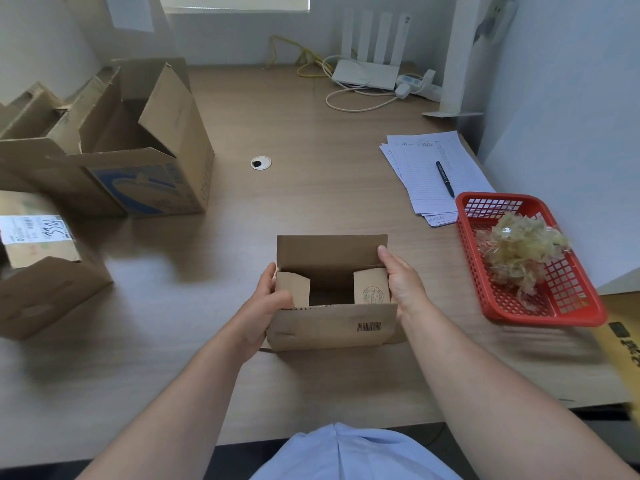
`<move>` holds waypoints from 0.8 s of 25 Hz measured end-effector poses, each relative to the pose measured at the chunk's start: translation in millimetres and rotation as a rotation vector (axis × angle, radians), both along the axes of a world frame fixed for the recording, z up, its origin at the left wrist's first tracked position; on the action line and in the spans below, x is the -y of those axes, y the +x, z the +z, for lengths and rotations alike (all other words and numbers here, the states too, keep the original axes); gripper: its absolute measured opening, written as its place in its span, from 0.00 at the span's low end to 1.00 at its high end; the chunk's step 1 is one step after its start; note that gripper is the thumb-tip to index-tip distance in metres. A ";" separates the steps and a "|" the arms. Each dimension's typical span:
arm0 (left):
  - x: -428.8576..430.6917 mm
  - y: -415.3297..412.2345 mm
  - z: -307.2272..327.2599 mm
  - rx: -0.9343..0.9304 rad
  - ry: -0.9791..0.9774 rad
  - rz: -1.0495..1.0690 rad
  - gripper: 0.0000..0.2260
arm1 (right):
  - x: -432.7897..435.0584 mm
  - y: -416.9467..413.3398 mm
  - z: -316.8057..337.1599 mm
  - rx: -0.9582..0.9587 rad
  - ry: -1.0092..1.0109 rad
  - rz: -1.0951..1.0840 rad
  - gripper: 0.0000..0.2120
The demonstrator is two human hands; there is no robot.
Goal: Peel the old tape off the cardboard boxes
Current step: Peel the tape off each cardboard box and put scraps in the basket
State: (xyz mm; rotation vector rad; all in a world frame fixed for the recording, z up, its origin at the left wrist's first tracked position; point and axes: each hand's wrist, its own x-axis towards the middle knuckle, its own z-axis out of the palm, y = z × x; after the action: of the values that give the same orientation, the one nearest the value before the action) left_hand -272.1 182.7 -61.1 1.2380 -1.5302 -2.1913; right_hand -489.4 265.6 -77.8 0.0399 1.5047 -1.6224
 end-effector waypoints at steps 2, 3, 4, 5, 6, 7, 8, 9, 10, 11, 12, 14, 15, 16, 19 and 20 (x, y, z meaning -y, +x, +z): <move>-2.5 10.7 3.8 0.109 -0.084 -0.226 0.53 | 2.4 -0.6 -1.2 0.027 -0.017 -0.027 0.17; -5.5 15.7 3.0 0.216 -0.199 -0.363 0.56 | 3.6 -0.5 -1.6 0.034 -0.028 -0.039 0.18; -9.8 19.1 -1.1 0.322 -0.351 -0.469 0.58 | 4.2 -0.3 -1.3 0.038 -0.032 -0.046 0.18; -14.7 21.1 -7.1 0.398 -0.498 -0.514 0.60 | 4.9 0.2 -1.0 0.039 -0.033 -0.048 0.18; -19.7 21.9 -12.0 0.437 -0.598 -0.492 0.60 | 5.0 0.8 -0.6 0.036 -0.029 -0.045 0.17; -23.4 22.5 -16.2 0.444 -0.653 -0.436 0.60 | 4.9 1.4 -0.7 0.023 -0.022 -0.041 0.17; -25.7 23.1 -20.4 0.431 -0.681 -0.382 0.60 | 4.4 2.5 0.1 -0.015 -0.006 -0.031 0.16; -26.8 23.4 -23.6 0.418 -0.691 -0.347 0.60 | 3.5 3.5 1.9 -0.097 0.026 0.000 0.14; -27.2 23.5 -25.8 0.414 -0.698 -0.331 0.61 | 1.9 4.9 4.9 -0.220 0.078 0.056 0.14; -27.4 23.3 -27.7 0.412 -0.707 -0.324 0.61 | -0.3 6.4 6.8 -0.362 0.157 0.141 0.17; -27.8 22.9 -28.4 0.410 -0.716 -0.316 0.61 | -3.7 9.0 8.7 -0.515 0.274 0.256 0.25; -27.4 20.1 -28.2 0.408 -0.724 -0.299 0.61 | -10.2 17.6 11.5 -0.803 0.581 0.477 0.48; -26.8 18.8 -27.9 0.411 -0.720 -0.295 0.61 | -14.2 23.9 12.7 -0.934 0.701 0.541 0.54; -26.4 17.1 -27.1 0.411 -0.716 -0.292 0.61 | -18.2 29.9 13.7 -1.044 0.781 0.579 0.56; -27.6 12.4 -24.6 0.391 -0.708 -0.295 0.61 | -25.9 35.7 16.3 -1.176 0.852 0.571 0.48; -28.0 11.0 -23.7 0.381 -0.701 -0.297 0.61 | -27.3 33.4 18.1 -1.151 0.822 0.541 0.41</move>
State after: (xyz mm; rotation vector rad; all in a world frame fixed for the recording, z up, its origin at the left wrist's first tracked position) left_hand -261.1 210.7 -84.9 1.2652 -2.4700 -1.3431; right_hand -456.0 292.9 -59.7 -0.8918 2.6355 -0.4233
